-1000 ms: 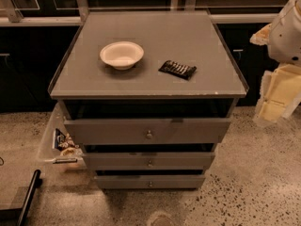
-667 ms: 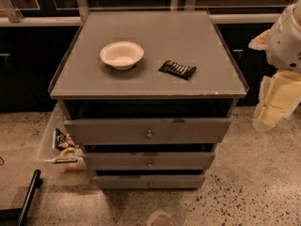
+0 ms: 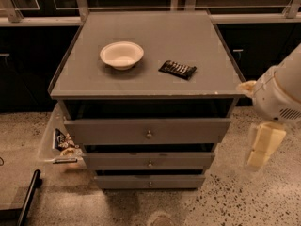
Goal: Open middle drawer
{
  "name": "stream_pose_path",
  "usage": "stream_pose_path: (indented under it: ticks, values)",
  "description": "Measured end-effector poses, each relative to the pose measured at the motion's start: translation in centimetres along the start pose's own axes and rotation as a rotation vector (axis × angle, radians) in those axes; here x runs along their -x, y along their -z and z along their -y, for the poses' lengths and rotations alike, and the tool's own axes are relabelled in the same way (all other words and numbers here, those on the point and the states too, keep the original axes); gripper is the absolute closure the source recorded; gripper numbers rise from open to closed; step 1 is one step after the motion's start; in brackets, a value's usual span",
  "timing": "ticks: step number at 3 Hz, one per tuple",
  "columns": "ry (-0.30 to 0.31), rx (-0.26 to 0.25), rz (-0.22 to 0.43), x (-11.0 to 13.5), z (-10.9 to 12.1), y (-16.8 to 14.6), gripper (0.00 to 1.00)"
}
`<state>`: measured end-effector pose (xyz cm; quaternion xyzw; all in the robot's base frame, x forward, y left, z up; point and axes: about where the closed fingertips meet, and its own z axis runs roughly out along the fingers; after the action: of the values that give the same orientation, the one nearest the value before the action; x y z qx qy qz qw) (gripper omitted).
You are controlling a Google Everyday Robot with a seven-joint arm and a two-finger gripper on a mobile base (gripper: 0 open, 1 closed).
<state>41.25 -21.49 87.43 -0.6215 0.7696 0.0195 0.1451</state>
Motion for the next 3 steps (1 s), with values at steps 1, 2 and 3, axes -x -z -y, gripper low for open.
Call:
stream_pose_path:
  ticks: [1,2,3]
  values:
    - [0.060,0.016,0.046,-2.1,-1.7,-4.8,0.00]
    - [0.132,0.005,0.131,-3.6,-2.5,-8.6,0.00]
    - [0.209,0.007,0.129,-4.5,-2.7,-10.8,0.00]
